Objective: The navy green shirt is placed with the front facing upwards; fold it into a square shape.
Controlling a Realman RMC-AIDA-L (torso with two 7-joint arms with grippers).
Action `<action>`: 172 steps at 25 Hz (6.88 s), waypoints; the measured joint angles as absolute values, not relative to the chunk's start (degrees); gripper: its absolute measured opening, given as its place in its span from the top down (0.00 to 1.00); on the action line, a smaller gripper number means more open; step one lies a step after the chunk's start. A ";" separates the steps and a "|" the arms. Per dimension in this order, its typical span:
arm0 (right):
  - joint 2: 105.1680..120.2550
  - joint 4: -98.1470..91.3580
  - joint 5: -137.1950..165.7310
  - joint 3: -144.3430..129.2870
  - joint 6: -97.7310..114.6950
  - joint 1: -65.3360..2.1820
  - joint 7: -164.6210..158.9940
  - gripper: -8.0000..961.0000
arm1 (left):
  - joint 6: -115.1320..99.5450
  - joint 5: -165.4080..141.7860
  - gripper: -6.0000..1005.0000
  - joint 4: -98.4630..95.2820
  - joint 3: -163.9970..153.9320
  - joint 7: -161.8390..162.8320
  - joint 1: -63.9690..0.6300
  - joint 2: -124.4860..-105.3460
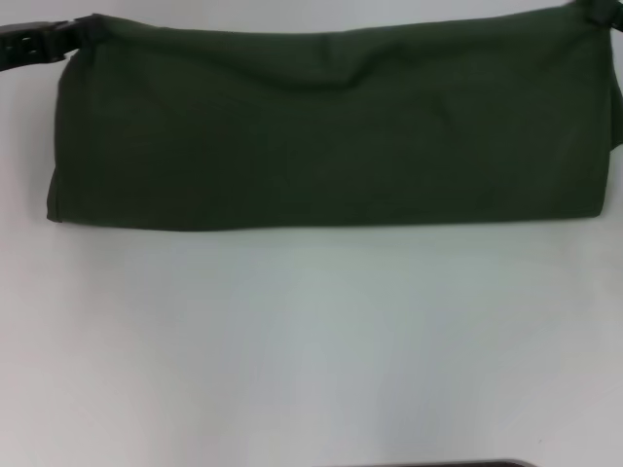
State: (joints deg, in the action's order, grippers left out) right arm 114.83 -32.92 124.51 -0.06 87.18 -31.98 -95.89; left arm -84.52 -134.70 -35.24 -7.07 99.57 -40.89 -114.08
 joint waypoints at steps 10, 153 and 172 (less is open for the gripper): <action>117.16 -31.44 123.63 -3.37 74.25 -34.65 -96.03 0.94 | -73.29 -131.66 0.97 -32.42 -10.31 99.28 -42.32 -116.39; 112.84 -30.59 128.72 -20.73 76.67 -23.42 -120.01 0.29 | -88.76 -120.23 0.11 -41.48 -17.49 94.39 -26.13 -121.37; 112.77 -28.82 128.27 -22.23 73.47 -24.17 -120.23 0.83 | -84.50 -122.49 0.13 -41.52 -17.47 94.63 -25.62 -121.37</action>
State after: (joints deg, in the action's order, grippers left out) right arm 112.77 -28.82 128.27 -22.24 73.47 -24.17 -120.23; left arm -84.50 -122.49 -41.52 -17.47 94.63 -25.62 -121.37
